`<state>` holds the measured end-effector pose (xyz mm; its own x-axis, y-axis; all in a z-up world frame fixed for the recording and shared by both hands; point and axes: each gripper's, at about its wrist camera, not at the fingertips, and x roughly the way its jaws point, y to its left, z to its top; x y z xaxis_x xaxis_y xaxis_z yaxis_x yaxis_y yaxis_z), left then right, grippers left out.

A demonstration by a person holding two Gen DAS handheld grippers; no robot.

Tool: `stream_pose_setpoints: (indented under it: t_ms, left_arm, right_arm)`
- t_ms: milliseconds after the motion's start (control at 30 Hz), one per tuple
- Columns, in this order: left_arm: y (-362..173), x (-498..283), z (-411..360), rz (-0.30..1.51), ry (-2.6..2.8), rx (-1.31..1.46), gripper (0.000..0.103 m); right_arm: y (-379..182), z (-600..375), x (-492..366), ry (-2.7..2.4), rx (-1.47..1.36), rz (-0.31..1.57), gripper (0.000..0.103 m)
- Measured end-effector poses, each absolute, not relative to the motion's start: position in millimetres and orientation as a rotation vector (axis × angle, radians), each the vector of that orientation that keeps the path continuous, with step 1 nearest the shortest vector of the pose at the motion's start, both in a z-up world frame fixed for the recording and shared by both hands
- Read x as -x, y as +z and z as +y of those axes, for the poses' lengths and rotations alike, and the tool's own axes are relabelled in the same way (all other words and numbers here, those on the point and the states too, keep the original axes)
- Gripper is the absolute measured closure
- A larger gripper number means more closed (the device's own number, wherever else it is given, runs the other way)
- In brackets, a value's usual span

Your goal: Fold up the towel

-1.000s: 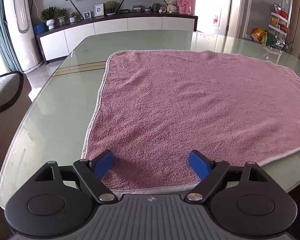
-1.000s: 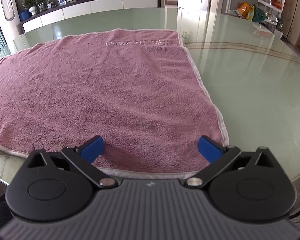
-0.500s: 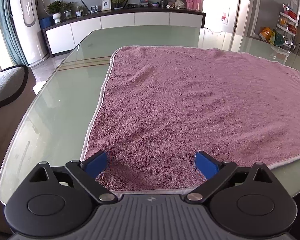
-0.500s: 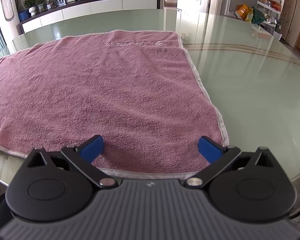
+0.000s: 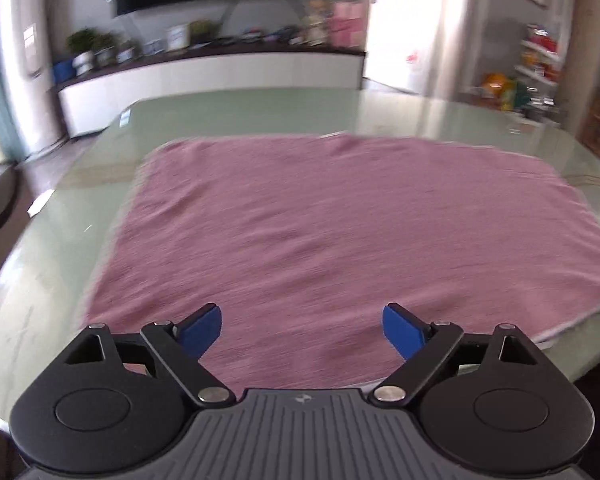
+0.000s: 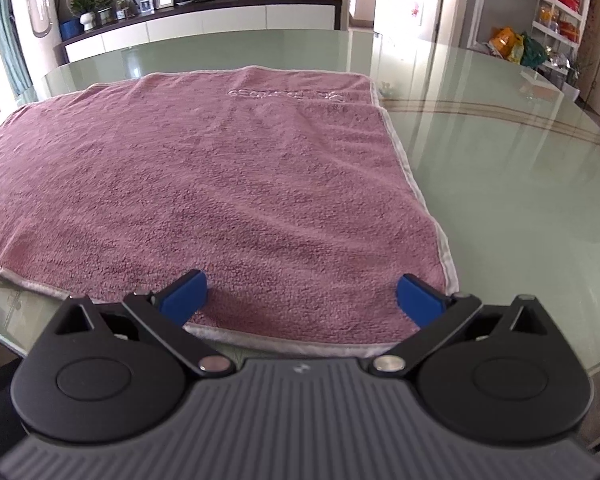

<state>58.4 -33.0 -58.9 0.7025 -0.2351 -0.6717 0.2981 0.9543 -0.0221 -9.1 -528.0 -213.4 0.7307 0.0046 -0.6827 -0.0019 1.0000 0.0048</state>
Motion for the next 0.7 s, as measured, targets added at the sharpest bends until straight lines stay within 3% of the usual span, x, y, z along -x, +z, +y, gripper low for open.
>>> stream_pose_setpoints:
  t_ms: [367,600,633,700]
  left_arm:
    - [-55.1,-50.5,-202.9,0.644,-0.65,-0.235,0.012]
    - [-57.8,-42.6,-302.4,0.581,-0.813,-0.273,0.014]
    - [-57.9,-39.9,-315.5,0.571,-0.838,-0.288,0.014]
    - [-58.6,-33.0,-339.3,0.551,-0.887,-0.317,0.015]
  right_arm:
    - [-176.5,-564.1,30.4,0.001,-0.003,0.599,0.0]
    - [-147.2,-610.3,3.6,0.021,0.038,0.643,0.001]
    - [-145.7,-618.0,-1.9,0.038,0.025,0.664,0.004]
    - [-148.9,-631.9,-9.8,0.085,-0.03,0.704,0.029]
